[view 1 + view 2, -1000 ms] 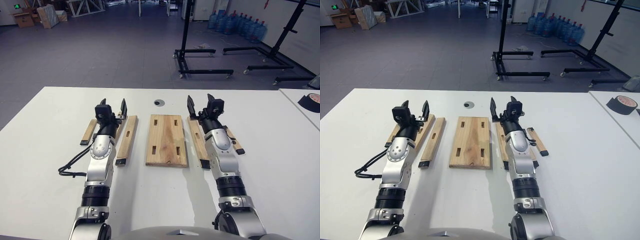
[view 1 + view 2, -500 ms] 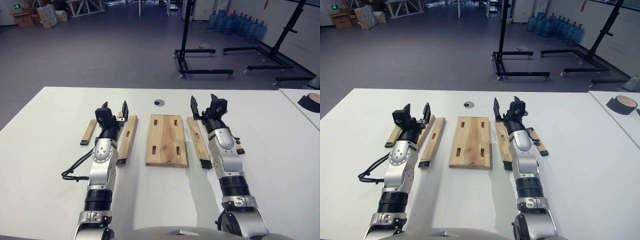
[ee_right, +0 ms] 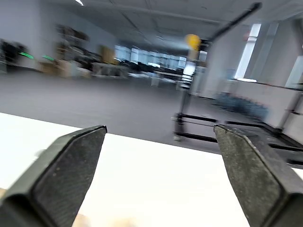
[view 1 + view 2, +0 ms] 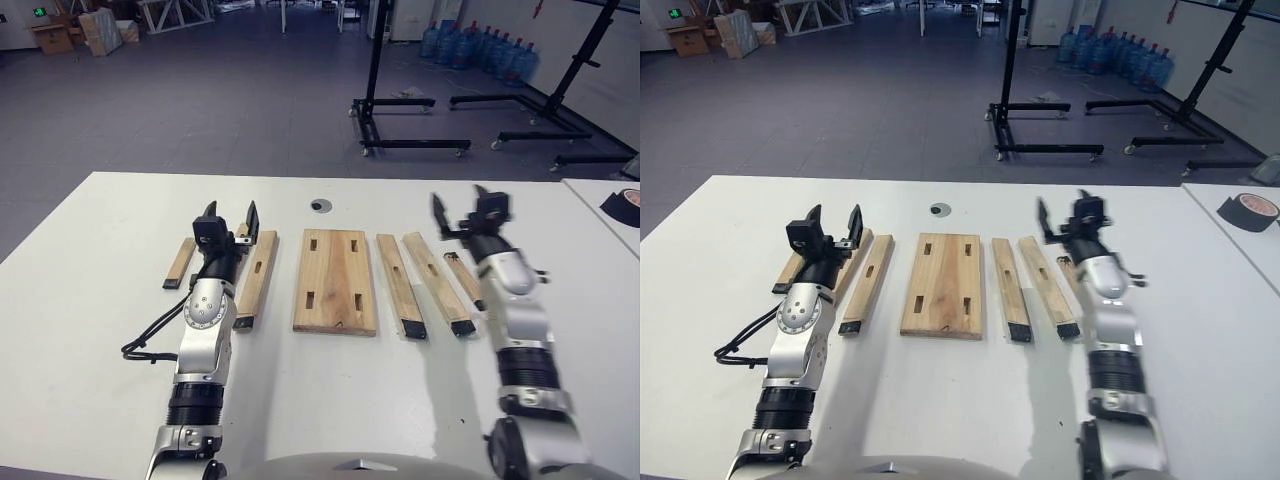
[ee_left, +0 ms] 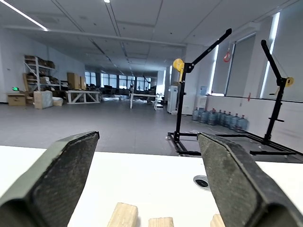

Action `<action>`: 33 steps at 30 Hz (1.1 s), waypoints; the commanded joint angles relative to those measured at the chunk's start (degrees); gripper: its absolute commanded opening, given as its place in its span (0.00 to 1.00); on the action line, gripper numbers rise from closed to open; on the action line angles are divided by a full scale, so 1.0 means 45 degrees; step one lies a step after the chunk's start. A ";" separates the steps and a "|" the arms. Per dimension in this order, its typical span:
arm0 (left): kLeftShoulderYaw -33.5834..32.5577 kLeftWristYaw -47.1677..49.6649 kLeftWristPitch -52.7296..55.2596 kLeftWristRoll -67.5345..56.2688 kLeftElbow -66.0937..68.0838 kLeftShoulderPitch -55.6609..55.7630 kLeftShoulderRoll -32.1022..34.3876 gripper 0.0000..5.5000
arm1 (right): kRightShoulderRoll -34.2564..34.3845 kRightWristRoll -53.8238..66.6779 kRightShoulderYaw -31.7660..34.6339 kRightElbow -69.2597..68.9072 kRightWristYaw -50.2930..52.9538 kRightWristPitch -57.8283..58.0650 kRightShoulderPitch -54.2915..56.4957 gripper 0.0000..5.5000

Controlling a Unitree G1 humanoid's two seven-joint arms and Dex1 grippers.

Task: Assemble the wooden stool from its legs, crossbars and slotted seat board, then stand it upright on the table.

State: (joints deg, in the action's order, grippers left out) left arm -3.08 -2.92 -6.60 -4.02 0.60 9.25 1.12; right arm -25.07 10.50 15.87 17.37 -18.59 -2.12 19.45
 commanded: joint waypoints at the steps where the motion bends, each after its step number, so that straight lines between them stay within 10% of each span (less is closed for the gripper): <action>1: 0.0290 0.0001 -0.0296 0.0308 -0.0401 -0.0259 -0.0009 0.69 | -0.0586 0.0843 0.0274 0.0920 -0.1609 0.0895 -0.0911 0.76; 12: 0.0442 0.0141 -0.0267 0.0235 -0.0656 -0.0659 -0.0243 0.69 | -0.0737 0.0706 -0.0314 0.1679 -0.3138 0.2050 -0.3352 0.76; 27: 0.0028 0.0501 0.0616 -0.0414 -0.0822 -0.0246 -0.0531 0.69 | -0.1764 -0.0426 -0.2215 0.4082 -0.2891 0.3909 -0.3430 0.24; 33: -0.0279 -0.1012 0.0854 -0.2292 -0.0630 0.0325 -0.0474 0.69 | -0.1612 -0.0622 -0.1547 0.4184 -0.0676 0.2062 -0.0797 0.24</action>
State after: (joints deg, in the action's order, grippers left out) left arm -3.54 -4.91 -4.78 -11.21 -2.97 8.95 -1.61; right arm -33.93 8.73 8.45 36.72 -23.90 7.33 13.89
